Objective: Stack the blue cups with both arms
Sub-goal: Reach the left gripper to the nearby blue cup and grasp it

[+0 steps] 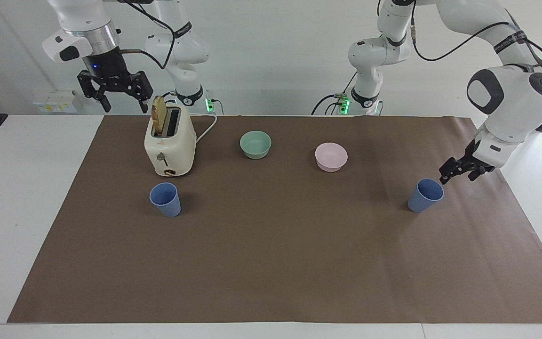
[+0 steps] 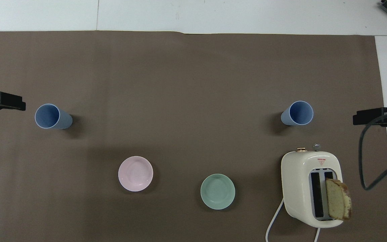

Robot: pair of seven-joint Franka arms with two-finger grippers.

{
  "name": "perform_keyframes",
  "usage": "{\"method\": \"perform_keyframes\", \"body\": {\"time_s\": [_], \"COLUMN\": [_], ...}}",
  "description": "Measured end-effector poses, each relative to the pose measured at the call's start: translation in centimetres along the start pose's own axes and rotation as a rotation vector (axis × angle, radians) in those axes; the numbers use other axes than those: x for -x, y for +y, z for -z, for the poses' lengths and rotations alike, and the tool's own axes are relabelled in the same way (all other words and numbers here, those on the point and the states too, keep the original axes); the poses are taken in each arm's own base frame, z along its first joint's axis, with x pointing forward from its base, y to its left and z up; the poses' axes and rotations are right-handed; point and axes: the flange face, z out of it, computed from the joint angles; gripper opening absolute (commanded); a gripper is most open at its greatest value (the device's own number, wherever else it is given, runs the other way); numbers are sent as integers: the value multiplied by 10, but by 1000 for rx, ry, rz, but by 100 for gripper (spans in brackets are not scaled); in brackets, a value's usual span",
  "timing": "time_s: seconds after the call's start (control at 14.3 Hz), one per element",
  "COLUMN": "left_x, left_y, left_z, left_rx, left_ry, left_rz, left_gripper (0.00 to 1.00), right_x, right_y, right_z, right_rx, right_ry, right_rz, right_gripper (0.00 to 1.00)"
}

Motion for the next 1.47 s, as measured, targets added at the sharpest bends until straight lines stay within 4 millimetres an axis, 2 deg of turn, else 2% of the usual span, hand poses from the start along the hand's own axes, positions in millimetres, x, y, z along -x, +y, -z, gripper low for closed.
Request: {"method": "perform_keyframes", "body": {"time_s": [0.21,0.42,0.49,0.56,0.7,0.77,1.19,1.33,1.47], "left_x": [1,6,9,11,13,13,10,3,-5], "left_y": [-4,-2,0,1,2,3,7,11,20], "left_z": [-34,-48,-53,-58,-63,-64,-58,-46,-25], "left_rx": [1,2,3,3,10,12,27,54,68], "left_ry": [3,-3,-13,-18,-21,-20,1,27,46], "left_rz": [8,5,3,2,4,4,8,19,10], "left_gripper": [100,100,96,67,2,0,0,0,0], "right_x": [0,0,0,0,0,0,0,0,0], "right_y": [0,0,0,0,0,0,0,0,0], "right_z": [0,0,0,0,0,0,0,0,0], "right_rx": [0,0,0,0,0,0,0,0,0], "right_ry": [0,0,0,0,0,0,0,0,0], "right_rz": [0,0,0,0,0,0,0,0,0], "right_gripper": [100,100,100,100,100,100,100,100,100]}}
